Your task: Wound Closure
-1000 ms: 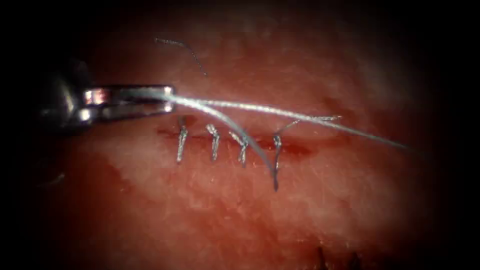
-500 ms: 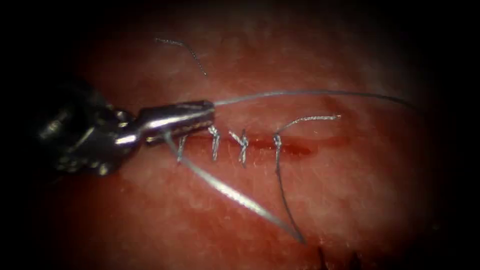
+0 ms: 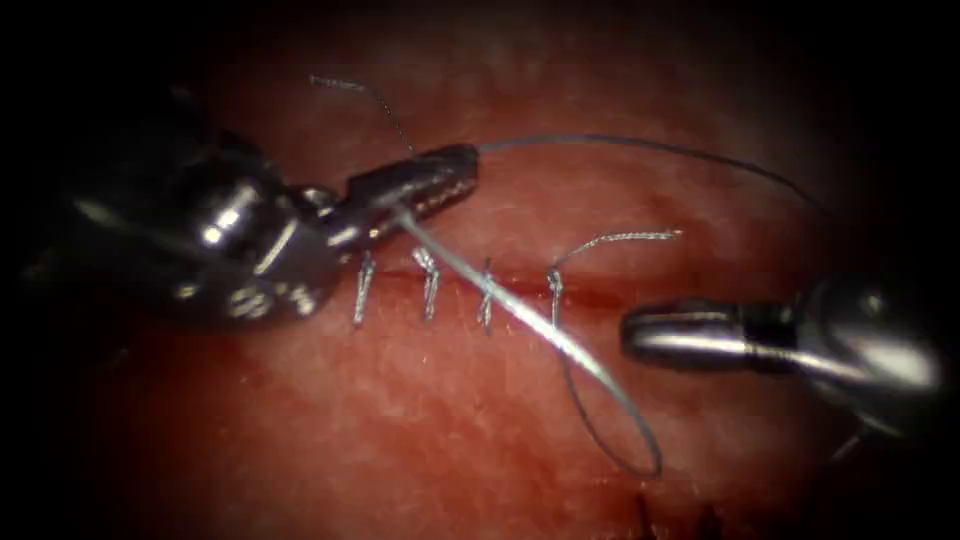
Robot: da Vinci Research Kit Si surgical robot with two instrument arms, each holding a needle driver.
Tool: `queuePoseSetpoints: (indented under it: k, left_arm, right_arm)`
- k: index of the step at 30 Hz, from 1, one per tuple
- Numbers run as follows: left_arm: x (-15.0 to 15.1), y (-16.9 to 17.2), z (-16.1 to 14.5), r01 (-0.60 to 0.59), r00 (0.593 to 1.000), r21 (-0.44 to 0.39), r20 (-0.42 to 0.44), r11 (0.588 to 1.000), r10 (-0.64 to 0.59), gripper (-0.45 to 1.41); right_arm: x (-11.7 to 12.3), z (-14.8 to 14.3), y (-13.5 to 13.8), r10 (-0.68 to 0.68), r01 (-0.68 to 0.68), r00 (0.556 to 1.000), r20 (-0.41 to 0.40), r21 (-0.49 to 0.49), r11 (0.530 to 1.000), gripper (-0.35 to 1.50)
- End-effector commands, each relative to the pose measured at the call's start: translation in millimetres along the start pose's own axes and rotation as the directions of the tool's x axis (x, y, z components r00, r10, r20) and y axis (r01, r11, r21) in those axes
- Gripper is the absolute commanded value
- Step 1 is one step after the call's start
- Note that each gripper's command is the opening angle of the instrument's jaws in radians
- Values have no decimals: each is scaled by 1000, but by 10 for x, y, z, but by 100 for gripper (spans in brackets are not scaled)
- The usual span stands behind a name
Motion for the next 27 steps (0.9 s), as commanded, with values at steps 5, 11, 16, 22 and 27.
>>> queuePoseSetpoints:
  k: [5,11,16,22,27]
  left_arm:
    - [1,11,9,9,1000,-3,14,1000,-9,-45]
    - [-3,17,24,0,1000,6,4,1000,0,-45]
    - [-13,27,31,-16,1000,-7,3,1000,16,-45]
    - [-20,44,50,1,1000,-2,14,1000,-1,-45]
    - [-18,55,70,21,999,-4,36,1000,-21,-45]
  right_arm:
    - [-33,55,-13,-28,28,1000,-4,30,999,-35]
    - [-29,51,-16,-53,54,998,-38,22,998,-21]
    - [-7,3,-9,-78,77,996,-52,-23,997,-25]
    - [2,-1,-23,-86,85,995,-56,-16,996,-28]
    - [-6,23,-28,-96,97,993,-61,4,995,-27]
